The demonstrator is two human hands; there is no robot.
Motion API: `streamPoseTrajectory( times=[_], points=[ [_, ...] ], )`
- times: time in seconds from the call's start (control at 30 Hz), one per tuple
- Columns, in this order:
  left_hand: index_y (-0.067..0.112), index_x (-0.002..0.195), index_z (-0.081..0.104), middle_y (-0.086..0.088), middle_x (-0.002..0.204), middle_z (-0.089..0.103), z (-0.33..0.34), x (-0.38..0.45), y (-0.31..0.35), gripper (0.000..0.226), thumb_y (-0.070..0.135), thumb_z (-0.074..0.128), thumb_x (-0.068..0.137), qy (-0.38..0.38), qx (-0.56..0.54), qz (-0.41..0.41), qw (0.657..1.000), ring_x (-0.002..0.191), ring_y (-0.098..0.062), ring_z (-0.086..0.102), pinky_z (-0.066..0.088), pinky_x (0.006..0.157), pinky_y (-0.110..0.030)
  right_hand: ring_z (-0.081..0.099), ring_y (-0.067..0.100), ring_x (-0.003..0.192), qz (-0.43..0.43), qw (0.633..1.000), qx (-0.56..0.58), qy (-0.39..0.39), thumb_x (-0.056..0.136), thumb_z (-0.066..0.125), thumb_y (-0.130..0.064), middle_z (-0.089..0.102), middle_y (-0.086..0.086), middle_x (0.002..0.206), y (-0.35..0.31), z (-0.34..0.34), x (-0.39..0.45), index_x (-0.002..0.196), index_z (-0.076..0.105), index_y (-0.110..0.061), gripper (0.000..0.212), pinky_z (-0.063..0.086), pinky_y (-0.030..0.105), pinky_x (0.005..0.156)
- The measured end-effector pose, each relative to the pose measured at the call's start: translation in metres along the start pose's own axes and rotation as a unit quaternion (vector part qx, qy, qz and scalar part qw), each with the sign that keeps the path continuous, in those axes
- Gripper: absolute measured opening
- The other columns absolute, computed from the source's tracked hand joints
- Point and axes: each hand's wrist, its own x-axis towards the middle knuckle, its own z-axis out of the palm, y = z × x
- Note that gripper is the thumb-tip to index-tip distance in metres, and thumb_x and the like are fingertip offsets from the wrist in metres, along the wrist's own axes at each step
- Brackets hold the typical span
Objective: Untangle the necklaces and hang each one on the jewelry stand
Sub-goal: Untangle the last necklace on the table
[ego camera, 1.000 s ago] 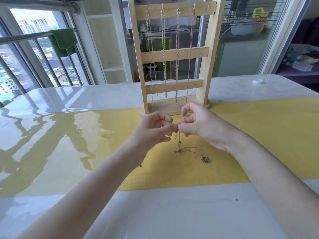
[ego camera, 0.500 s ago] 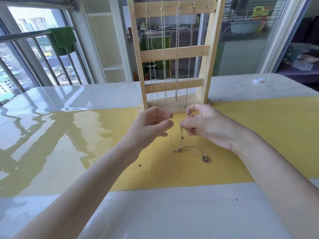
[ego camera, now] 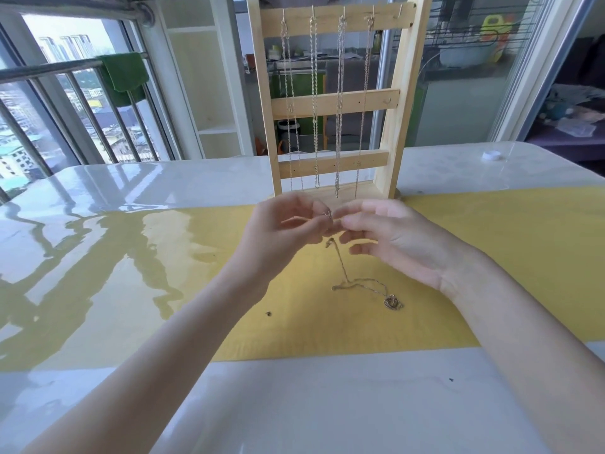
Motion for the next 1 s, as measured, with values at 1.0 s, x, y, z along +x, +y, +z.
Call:
streamPoseTrajectory(
  times=[1.0],
  points=[
    [0.007,0.11,0.044,-0.019,0.097,0.072,-0.006,0.001,0.015,0.012,0.005,0.043,0.098,-0.032,-0.294,-0.138,0.945,0.088,-0.026,0.071,0.059,0.073,-0.03,0.022,0.007,0.044,-0.052,0.993,-0.024,0.107,0.082,0.065,-0.027,0.03,-0.006,0.05,-0.011,-0.001,-0.003,0.081,0.07,-0.011,0.017,0.018,0.017,0.04]
  ],
)
